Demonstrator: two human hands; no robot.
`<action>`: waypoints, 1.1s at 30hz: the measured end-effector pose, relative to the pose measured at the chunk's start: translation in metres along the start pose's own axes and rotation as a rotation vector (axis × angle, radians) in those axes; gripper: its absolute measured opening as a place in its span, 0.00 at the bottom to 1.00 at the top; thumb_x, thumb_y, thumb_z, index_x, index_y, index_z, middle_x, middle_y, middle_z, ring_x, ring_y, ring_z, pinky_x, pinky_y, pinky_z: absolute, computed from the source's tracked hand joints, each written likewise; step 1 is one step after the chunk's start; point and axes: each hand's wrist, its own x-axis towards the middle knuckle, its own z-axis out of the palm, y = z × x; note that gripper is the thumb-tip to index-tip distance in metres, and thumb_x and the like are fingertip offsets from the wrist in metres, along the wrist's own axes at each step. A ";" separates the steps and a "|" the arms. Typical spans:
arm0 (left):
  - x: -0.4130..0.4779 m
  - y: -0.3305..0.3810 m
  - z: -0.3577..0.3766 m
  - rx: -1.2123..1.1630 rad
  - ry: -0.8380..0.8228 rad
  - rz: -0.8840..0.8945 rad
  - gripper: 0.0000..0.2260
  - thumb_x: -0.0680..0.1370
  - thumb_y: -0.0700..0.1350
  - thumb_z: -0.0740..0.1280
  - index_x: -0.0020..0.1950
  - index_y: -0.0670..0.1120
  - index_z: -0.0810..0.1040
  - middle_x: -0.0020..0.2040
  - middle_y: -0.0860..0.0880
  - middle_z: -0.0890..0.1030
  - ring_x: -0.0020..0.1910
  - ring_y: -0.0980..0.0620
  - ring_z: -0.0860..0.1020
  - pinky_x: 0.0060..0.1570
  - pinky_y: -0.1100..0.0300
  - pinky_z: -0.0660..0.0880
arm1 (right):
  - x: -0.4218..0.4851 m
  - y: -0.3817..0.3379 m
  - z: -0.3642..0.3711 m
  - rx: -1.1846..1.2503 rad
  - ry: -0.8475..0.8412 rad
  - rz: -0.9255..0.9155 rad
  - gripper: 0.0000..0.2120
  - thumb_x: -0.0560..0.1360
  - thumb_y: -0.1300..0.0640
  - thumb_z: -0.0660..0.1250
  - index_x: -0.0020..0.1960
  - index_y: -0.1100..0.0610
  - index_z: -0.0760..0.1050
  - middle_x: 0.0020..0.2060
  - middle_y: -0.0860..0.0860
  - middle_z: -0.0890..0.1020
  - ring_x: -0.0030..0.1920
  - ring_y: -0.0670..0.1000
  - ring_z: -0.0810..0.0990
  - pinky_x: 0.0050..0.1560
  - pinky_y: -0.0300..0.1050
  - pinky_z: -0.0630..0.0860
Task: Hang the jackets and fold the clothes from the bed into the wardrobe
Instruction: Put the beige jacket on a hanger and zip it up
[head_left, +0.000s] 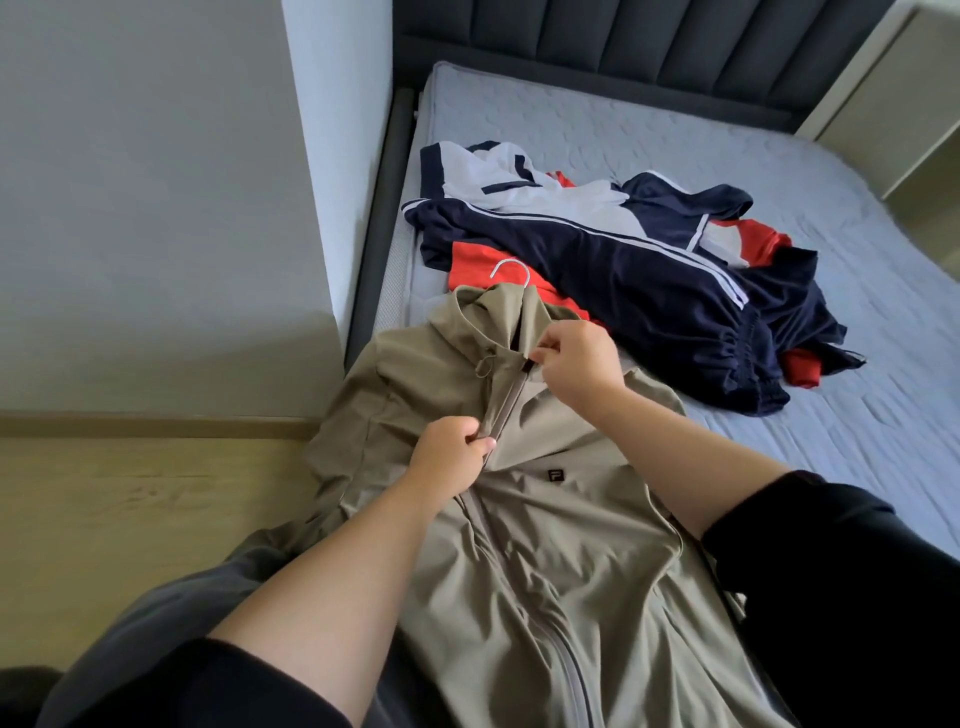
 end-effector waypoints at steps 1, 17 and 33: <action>-0.001 -0.002 0.000 0.007 -0.007 -0.012 0.22 0.77 0.44 0.66 0.30 0.46 0.55 0.27 0.49 0.61 0.32 0.47 0.62 0.33 0.54 0.54 | 0.000 0.000 0.005 0.001 0.001 -0.001 0.07 0.74 0.60 0.68 0.39 0.62 0.79 0.33 0.51 0.77 0.36 0.50 0.73 0.34 0.43 0.66; 0.038 -0.016 0.002 -0.325 0.021 -0.268 0.18 0.77 0.43 0.65 0.29 0.45 0.64 0.26 0.48 0.64 0.30 0.50 0.63 0.29 0.56 0.57 | 0.051 0.094 0.029 -0.069 -0.199 0.504 0.25 0.82 0.47 0.52 0.73 0.60 0.61 0.68 0.59 0.70 0.68 0.61 0.67 0.69 0.55 0.61; 0.035 -0.002 0.014 -0.432 -0.139 -0.215 0.13 0.79 0.44 0.61 0.62 0.45 0.75 0.51 0.51 0.80 0.53 0.49 0.77 0.52 0.57 0.72 | 0.062 0.053 0.016 0.114 0.005 0.391 0.12 0.74 0.46 0.67 0.36 0.53 0.77 0.44 0.57 0.83 0.50 0.60 0.80 0.53 0.50 0.74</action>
